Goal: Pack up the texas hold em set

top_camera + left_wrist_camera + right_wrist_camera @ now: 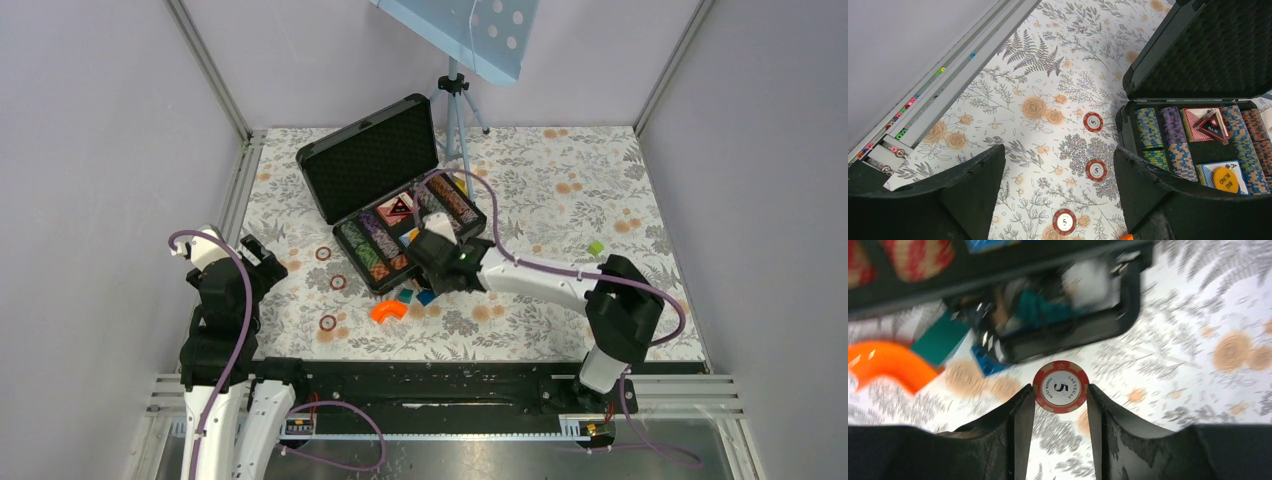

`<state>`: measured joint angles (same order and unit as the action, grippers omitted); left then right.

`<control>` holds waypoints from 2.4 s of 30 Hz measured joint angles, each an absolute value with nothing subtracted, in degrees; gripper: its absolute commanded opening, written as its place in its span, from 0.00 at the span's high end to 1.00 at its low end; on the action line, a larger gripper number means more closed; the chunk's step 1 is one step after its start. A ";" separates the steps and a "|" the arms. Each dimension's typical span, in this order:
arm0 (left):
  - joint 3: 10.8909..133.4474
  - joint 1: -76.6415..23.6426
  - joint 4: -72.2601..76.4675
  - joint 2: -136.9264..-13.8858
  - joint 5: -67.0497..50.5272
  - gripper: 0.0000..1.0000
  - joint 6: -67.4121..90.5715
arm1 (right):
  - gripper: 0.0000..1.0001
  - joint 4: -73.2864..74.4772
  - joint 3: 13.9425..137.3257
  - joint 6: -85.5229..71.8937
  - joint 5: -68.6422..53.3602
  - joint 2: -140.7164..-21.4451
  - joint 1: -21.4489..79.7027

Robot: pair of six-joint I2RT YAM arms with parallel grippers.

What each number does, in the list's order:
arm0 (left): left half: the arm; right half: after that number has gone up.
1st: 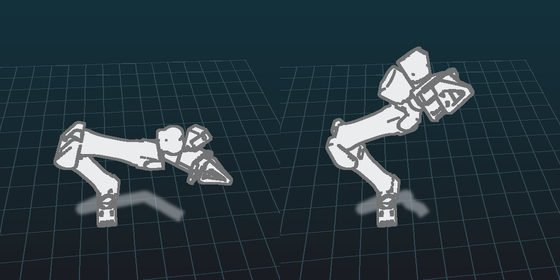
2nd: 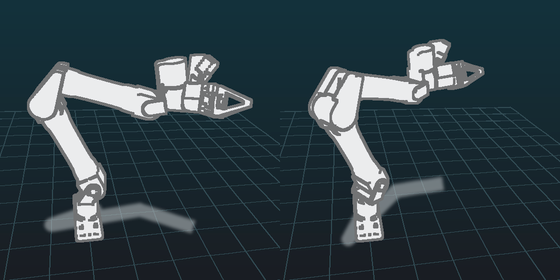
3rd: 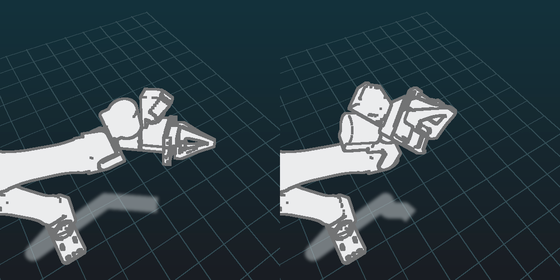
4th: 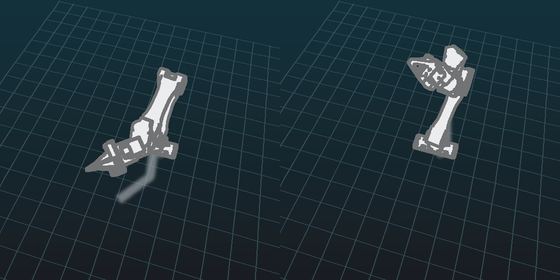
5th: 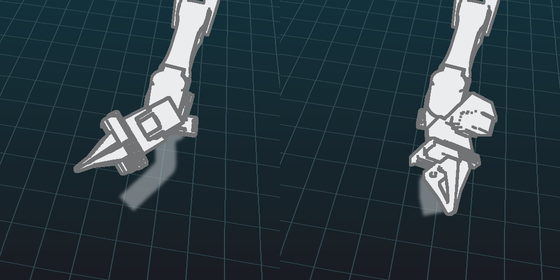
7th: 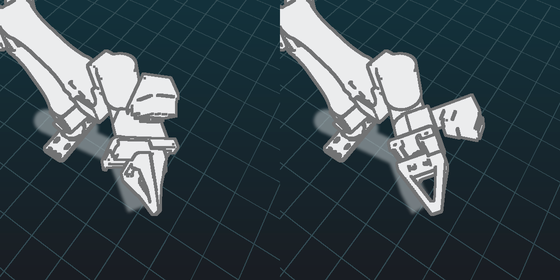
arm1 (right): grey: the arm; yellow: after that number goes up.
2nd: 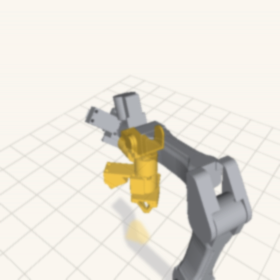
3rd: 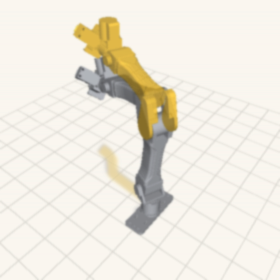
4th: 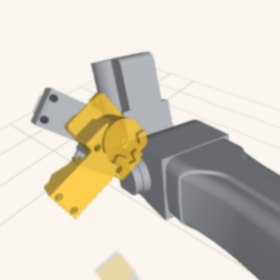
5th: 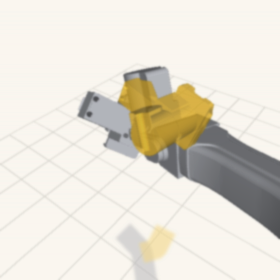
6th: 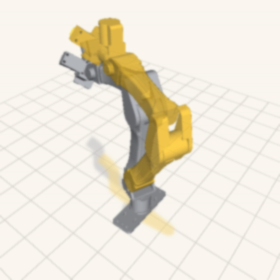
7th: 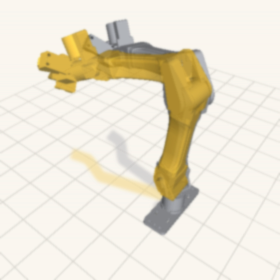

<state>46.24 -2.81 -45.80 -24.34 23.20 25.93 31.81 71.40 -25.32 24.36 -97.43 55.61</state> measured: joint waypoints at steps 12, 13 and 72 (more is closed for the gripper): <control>46.24 -3.01 -45.80 -24.36 23.18 0.21 25.93 | 0.52 30.33 55.02 -34.28 23.49 -94.32 62.57; 46.24 -3.01 -45.80 -24.36 23.18 0.21 25.93 | 0.52 30.30 54.72 -34.46 23.51 -94.21 62.15; 46.24 -3.75 -45.80 -23.66 25.41 0.21 25.93 | 0.34 38.70 128.25 -33.28 17.15 -143.15 76.95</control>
<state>46.24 -3.75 -45.80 -23.66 25.41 25.93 38.70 128.25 -33.28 17.15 -143.15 76.95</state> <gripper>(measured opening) 0.788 0.677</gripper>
